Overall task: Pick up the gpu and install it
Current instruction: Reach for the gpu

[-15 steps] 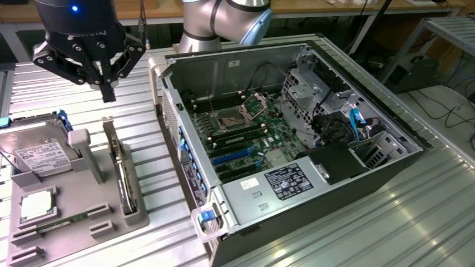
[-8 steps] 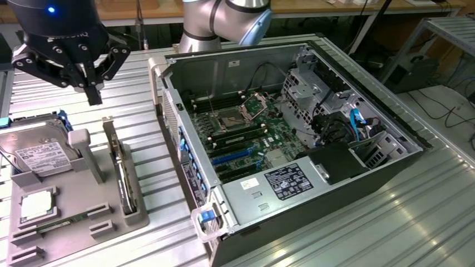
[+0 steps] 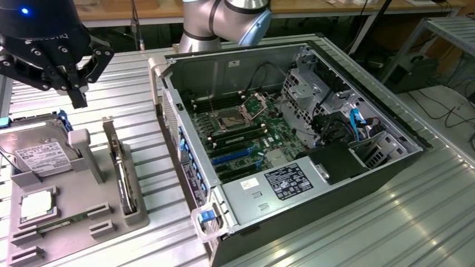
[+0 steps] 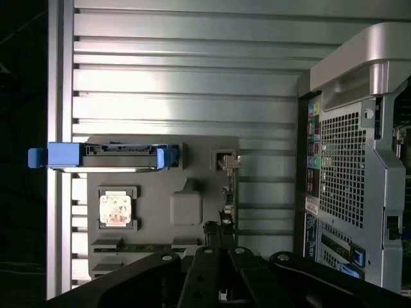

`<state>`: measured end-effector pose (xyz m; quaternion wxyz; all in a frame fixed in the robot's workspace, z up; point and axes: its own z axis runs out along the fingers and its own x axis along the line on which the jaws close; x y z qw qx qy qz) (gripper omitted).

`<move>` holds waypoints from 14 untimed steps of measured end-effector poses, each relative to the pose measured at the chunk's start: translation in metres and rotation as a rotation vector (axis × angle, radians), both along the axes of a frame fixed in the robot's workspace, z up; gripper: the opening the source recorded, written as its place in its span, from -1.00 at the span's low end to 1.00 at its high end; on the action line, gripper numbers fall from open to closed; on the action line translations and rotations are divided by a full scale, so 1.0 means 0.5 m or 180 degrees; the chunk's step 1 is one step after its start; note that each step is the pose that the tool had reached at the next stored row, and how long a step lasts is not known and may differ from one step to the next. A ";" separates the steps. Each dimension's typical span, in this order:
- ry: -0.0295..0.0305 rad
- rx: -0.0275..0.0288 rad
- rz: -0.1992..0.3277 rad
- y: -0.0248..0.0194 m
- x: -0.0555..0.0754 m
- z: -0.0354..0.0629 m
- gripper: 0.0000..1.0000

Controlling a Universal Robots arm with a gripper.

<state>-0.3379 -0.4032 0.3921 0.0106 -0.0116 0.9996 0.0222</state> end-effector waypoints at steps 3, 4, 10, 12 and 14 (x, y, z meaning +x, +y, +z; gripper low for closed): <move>0.0000 0.0000 -0.0001 -0.0013 0.000 0.000 -0.79; 0.0000 0.0000 0.0000 -0.0026 0.000 0.000 -0.79; 0.0000 0.0000 0.0000 -0.0144 0.004 -0.001 -0.79; 0.0001 -0.0001 0.0000 -0.0170 0.011 -0.002 -0.79; 0.0002 -0.0001 0.0000 -0.0208 0.018 -0.004 -0.79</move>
